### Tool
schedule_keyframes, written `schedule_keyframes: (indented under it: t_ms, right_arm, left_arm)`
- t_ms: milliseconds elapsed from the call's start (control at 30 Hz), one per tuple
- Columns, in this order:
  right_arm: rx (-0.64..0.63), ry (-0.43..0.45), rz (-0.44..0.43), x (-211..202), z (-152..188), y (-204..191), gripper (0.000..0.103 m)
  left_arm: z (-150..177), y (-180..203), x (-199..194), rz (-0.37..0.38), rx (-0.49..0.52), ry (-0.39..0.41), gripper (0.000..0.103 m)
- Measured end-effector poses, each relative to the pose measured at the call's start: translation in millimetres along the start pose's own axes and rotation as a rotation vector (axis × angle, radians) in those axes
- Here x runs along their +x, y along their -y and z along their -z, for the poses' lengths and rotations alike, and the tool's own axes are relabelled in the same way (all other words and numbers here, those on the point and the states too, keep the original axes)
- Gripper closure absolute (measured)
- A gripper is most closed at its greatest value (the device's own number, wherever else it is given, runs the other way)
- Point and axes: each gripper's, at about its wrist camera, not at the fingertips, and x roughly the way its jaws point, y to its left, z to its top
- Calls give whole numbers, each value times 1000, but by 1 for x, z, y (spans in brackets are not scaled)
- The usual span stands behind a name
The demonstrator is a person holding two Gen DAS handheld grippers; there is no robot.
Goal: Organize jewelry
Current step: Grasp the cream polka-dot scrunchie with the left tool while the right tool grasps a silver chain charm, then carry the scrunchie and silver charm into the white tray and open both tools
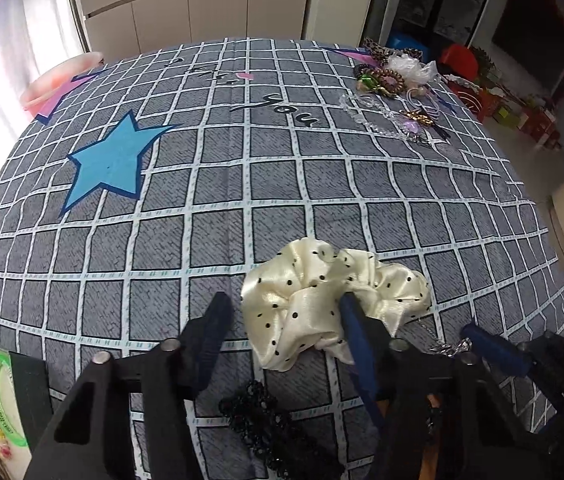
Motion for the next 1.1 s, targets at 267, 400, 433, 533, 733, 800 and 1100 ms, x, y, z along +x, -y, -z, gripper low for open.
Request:
schedule_keyframes:
  t_ms: [267, 400, 433, 533, 733, 800, 1100]
  right_arm:
    - [44, 7, 37, -5, 2, 5, 86]
    - [111, 29, 6, -20, 4, 17, 86]
    - [127, 37, -1, -26, 5, 20, 86]
    - [168, 49, -21, -39, 8, 25, 86]
    - [208, 76, -40, -64, 14, 27, 86]
    - [221, 86, -48, -72, 16, 27, 86]
    - [245, 135, -85, -115, 19, 15, 86]
  left_arm:
    - [0, 8, -9, 24, 13, 24, 78]
    - [5, 4, -26, 36, 6, 49, 78]
    - [8, 4, -32, 41, 8, 56, 78]
    - [15, 4, -48, 51, 11, 77, 78]
    - [32, 2, -86, 65, 20, 121, 78]
    - [36, 1, -98, 70, 22, 133, 78]
    - [67, 4, -159, 103, 90, 214, 78]
